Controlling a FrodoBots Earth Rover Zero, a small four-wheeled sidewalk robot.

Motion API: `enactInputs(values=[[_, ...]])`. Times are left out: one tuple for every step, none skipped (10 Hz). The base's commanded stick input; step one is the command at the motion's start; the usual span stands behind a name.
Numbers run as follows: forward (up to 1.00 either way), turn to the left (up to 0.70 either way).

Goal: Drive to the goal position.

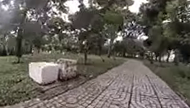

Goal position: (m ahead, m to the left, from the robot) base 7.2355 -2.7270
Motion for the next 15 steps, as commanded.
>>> enactInputs(values=[[1.00,0.00],[1.00,-0.22],[1.00,0.00],[1.00,0.00],[1.00,0.00],[1.00,0.00],[1.00,-0.08],[1.00,-0.21],[1.00,-0.27],[1.00,-0.27],[1.00,-0.27],[1.00,-0.05],[1.00,0.00],[1.00,0.00],[1.00,-0.26]])
